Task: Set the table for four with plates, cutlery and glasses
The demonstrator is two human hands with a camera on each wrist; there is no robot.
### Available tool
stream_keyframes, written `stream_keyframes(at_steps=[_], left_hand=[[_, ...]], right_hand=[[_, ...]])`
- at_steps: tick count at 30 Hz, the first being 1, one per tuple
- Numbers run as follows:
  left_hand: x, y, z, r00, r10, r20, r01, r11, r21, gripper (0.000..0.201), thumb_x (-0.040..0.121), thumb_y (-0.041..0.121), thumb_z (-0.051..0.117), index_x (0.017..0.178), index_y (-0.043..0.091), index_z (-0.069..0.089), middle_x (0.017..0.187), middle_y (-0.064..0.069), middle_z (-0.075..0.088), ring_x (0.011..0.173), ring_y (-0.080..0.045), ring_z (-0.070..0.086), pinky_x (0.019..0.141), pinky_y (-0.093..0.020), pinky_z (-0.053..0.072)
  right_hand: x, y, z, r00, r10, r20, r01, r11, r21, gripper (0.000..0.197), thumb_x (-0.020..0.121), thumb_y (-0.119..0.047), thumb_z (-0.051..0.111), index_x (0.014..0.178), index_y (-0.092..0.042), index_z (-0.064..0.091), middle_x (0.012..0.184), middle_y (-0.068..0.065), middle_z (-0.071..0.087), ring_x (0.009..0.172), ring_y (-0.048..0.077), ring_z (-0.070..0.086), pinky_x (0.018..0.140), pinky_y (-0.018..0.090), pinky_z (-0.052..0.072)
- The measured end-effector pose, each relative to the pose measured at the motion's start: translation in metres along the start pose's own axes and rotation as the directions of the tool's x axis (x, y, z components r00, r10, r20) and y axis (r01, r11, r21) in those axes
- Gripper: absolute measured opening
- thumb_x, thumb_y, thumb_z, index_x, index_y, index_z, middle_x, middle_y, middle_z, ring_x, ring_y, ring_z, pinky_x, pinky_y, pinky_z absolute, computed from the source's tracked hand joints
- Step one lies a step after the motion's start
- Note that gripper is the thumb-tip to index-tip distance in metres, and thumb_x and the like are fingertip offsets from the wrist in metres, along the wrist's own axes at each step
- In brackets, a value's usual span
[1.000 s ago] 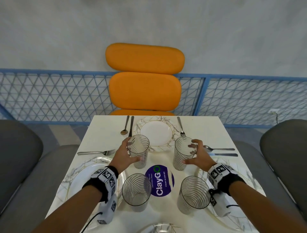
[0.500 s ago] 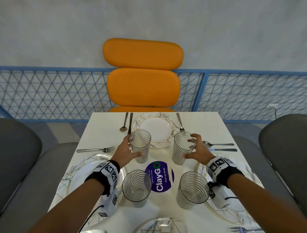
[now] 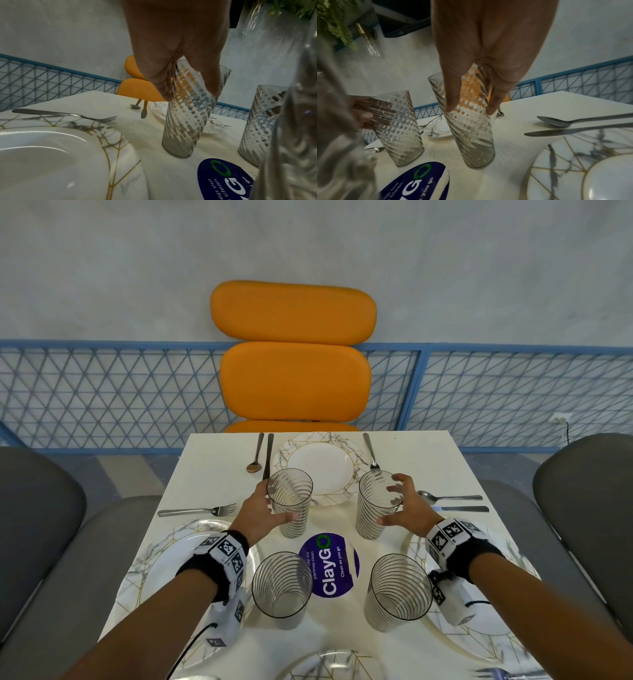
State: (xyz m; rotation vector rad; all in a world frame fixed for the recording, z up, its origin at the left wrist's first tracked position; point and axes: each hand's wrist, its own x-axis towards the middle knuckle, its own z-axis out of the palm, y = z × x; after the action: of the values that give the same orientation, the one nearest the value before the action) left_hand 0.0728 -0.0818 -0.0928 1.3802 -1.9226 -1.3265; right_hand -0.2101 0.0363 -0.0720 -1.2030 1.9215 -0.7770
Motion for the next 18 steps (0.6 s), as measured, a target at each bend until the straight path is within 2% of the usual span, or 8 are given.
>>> stream_keyframes(at_steps=[4,10,18], left_hand=[[-0.0016,0.001,0.0015,1.0,0.006,0.011,-0.006,1.0,-0.017,0.092,0.064,0.024,0.085,0.138,0.016,0.032,0.131,-0.004,0.049,0.118,-0.025,0.052,0.103,-0.042,0.044],[-0.0018,0.0037,0.0024,1.0,0.007,0.012,-0.006,1.0,-0.014,0.092,0.064,0.023,0.085,0.139,0.015,0.032,0.132,-0.003,0.049,0.118,-0.024,0.051,0.102,-0.04,0.045],[-0.0047,0.0078,0.001,1.0,-0.009,0.01,0.008,1.0,0.022,0.092,0.066,0.024,0.084,0.14,0.015,0.03,0.135,-0.005,0.049,0.119,-0.023,0.051,0.102,-0.036,0.043]], right_hand=[[-0.0014,-0.0001,-0.0039,1.0,0.012,-0.006,-0.012,1.0,0.0,0.097,0.064,0.0,0.081,0.138,-0.009,0.017,0.138,0.017,0.041,0.109,0.018,0.042,0.1,0.034,0.039],[-0.0031,0.0004,-0.0057,1.0,0.021,-0.004,-0.021,1.0,0.017,0.098,0.064,0.002,0.08,0.138,-0.01,0.017,0.138,0.018,0.04,0.109,0.02,0.042,0.103,0.04,0.04],[-0.0056,-0.001,-0.0047,1.0,0.028,-0.005,-0.028,1.0,0.006,0.098,0.065,0.0,0.08,0.139,-0.009,0.016,0.139,0.018,0.04,0.109,0.019,0.042,0.095,0.03,0.038]])
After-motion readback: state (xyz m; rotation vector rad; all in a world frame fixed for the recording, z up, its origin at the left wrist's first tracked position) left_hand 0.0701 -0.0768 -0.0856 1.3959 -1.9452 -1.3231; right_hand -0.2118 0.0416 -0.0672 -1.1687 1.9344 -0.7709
